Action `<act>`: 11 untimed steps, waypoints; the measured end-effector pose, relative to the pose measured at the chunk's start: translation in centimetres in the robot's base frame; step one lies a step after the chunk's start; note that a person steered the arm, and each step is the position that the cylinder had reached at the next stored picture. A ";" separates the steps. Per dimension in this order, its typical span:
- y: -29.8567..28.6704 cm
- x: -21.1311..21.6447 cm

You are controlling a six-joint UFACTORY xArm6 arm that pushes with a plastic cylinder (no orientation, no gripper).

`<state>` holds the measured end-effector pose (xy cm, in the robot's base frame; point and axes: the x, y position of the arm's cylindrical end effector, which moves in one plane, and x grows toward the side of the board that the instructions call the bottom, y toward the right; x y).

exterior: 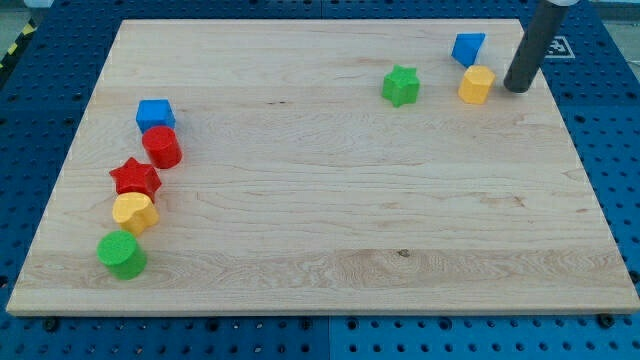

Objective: Push the yellow hexagon and green star towards the left

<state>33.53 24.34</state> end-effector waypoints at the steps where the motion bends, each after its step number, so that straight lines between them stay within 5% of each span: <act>1: -2.5 0.0; 9: -13.4 0.0; 11: -10.8 0.0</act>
